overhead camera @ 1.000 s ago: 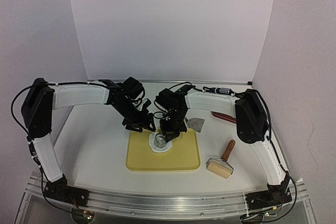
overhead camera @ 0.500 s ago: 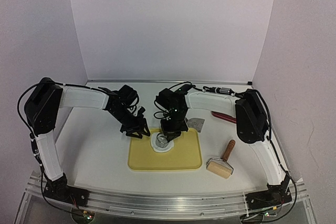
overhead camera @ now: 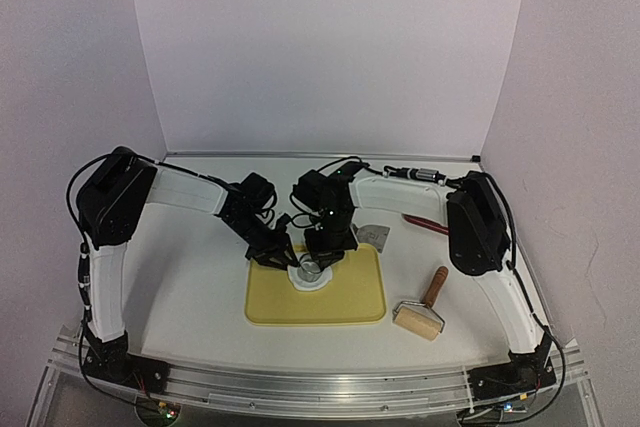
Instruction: Roll out the dumpling wrappers from the dough
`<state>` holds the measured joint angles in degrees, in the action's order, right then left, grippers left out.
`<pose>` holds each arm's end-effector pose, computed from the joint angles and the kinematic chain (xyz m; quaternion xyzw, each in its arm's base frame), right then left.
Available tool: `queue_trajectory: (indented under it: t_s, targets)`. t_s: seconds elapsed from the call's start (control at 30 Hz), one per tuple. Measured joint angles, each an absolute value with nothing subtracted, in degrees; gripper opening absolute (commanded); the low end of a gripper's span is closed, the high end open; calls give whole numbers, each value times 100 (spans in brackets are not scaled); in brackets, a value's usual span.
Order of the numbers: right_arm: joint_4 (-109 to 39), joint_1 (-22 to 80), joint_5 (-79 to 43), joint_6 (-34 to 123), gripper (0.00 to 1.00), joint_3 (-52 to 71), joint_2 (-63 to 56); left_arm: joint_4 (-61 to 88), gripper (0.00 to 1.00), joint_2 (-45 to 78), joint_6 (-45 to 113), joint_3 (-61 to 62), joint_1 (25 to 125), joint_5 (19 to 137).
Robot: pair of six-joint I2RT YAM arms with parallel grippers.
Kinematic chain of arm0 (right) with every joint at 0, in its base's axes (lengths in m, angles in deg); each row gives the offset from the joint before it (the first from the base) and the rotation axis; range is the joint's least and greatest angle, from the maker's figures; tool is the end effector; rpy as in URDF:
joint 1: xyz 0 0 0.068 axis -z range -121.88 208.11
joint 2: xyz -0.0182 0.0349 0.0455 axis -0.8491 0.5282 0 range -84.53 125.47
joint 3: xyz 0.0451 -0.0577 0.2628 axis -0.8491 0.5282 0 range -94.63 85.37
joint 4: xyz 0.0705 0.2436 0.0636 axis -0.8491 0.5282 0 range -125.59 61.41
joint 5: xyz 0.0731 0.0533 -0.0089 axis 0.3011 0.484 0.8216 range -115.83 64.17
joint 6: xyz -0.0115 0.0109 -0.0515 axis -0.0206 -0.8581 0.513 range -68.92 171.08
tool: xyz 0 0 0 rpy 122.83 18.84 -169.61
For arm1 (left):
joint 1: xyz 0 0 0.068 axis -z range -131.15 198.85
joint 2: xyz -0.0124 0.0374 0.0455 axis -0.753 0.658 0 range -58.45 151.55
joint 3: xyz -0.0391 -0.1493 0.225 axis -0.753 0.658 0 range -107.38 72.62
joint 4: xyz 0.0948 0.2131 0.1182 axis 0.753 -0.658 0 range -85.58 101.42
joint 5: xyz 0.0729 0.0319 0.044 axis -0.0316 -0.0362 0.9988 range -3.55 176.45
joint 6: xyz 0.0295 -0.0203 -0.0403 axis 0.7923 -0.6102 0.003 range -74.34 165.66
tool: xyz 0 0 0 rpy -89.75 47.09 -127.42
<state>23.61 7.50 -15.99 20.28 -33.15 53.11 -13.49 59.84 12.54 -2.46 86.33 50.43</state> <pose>0.3051 0.3813 0.1611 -0.1791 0.9749 0.1308 0.0212 0.3072 -0.2619 0.1266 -0.0942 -0.9308 0.3521 0.0281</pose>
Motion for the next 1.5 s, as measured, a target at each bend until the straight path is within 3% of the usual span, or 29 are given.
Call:
queue_trajectory:
  t_s: [0.27,0.83,1.5]
  targets:
    - [2638,631,-1913,2120,0,-3662,5499,-1255,0,6132,1237,-304,8620,4842]
    - [3533,294,-2747,2215,0,-4790,6127,-1080,0,6051,1139,-84,8575,4842]
    - [3496,152,-3160,2264,0,-4763,6161,-481,0,4886,755,1131,8711,5620]
